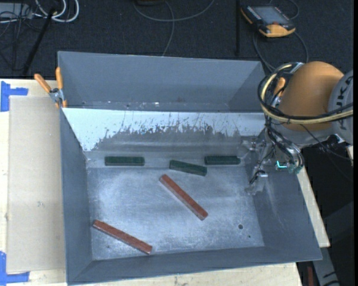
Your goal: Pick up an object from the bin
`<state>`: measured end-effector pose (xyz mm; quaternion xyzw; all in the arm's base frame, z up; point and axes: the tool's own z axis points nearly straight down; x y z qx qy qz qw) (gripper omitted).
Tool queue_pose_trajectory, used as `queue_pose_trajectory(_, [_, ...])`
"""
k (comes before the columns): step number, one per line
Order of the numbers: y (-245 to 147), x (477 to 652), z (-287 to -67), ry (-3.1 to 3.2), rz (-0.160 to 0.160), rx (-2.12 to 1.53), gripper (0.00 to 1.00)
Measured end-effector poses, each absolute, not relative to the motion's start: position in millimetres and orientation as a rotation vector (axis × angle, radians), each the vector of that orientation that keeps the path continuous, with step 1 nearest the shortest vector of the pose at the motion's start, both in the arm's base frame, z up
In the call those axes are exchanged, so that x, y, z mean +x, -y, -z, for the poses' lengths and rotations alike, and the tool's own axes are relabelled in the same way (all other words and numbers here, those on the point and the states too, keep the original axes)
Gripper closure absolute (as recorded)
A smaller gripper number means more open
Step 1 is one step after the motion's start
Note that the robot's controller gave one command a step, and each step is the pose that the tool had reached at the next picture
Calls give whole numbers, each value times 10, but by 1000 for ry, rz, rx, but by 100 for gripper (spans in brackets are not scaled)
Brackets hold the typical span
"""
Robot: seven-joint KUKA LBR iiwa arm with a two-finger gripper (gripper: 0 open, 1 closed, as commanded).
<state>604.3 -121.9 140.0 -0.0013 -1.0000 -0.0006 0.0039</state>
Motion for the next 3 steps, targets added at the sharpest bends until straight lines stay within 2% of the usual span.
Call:
queue_pose_trajectory(1, [477, 6222, -1485, 3142, 6, -131, 0])
queue_pose_trajectory(2, [873, 6193, -1492, 3141, -3, -119, 0])
queue_pose_trajectory(3, [414, 6158, -817, 3126, 5, -239, 0])
